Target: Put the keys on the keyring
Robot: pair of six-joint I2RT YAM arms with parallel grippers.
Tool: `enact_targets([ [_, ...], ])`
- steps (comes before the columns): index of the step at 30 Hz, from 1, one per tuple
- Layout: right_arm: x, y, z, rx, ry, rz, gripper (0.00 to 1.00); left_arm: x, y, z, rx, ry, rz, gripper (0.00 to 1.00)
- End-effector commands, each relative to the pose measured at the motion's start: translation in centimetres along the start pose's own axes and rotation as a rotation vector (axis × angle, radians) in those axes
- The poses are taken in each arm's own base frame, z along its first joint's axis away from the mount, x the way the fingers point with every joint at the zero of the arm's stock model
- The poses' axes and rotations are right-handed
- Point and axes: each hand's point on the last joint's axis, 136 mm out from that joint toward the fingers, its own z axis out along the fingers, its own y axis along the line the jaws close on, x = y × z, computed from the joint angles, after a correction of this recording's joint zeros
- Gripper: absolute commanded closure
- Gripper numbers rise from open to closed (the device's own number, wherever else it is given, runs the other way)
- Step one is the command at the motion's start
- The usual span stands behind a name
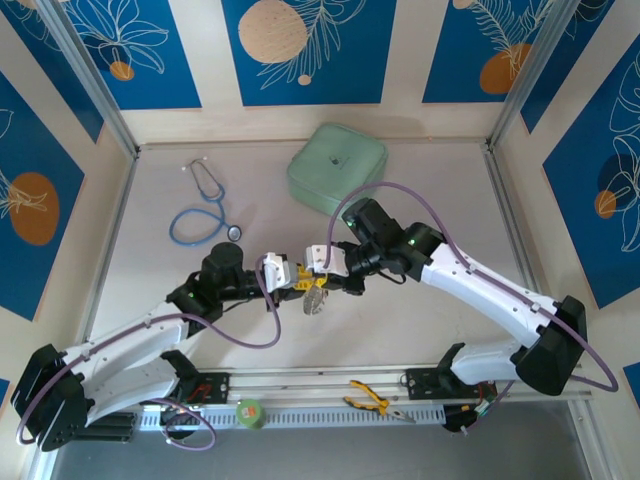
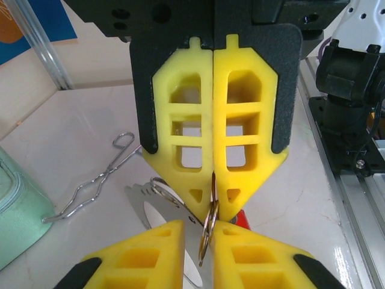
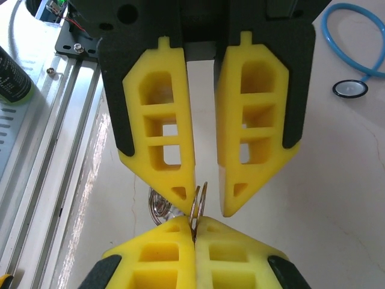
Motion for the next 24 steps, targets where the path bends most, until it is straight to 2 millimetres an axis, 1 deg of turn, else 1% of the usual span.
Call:
enact_targets([
  [1, -1.8, 0.4, -0.6, -0.029, -0.047, -0.024, 1.00, -1.3, -0.4, 0.0, 0.029, -0.037, 0.029, 0.89],
  [3, -2.3, 0.4, -0.9, -0.027, -0.071, -0.016, 1.00, -1.2, -0.6, -0.1, 0.035, -0.040, 0.036, 1.00],
  [5, -2.6, 0.3, -1.4, -0.015, -0.112, 0.003, 1.00, -1.4, -0.7, -0.3, 0.033, -0.051, 0.043, 1.00],
  [6, -2.7, 0.0, -1.8, 0.001, -0.142, 0.020, 0.94, -1.5, -0.8, -0.4, 0.030, -0.062, 0.048, 1.00],
  [7, -2.6, -0.2, -2.1, 0.012, -0.170, 0.035, 0.84, -1.7, -0.8, -0.5, 0.027, -0.077, 0.053, 1.00],
  [8, -2.4, -0.2, -2.5, 0.016, -0.207, 0.050, 0.72, -1.9, -0.8, -0.6, 0.022, -0.096, 0.058, 1.00],
  [9, -2.2, -0.2, -2.8, 0.019, -0.240, 0.064, 0.65, -2.2, -0.9, -0.7, 0.019, -0.118, 0.061, 1.00],
  [10, -2.0, -0.1, -2.9, 0.018, -0.259, 0.074, 0.63, -2.4, -0.9, -0.8, 0.018, -0.135, 0.061, 1.00],
  [13, -1.5, 0.0, -2.7, 0.012, -0.274, 0.093, 0.62, -3.0, -1.2, -0.9, 0.034, -0.185, 0.063, 1.00],
  [18, -1.3, 0.5, -2.3, -0.024, -0.284, 0.106, 0.62, -3.3, -1.4, -0.9, 0.042, -0.209, 0.055, 1.00],
  [22, -1.2, 0.9, -1.9, -0.054, -0.284, 0.114, 0.65, -3.4, -1.4, -0.9, 0.046, -0.215, 0.055, 1.00],
  [24, -1.0, 0.9, -1.7, -0.063, -0.279, 0.119, 0.69, -3.6, -1.4, -0.9, 0.048, -0.220, 0.058, 1.00],
])
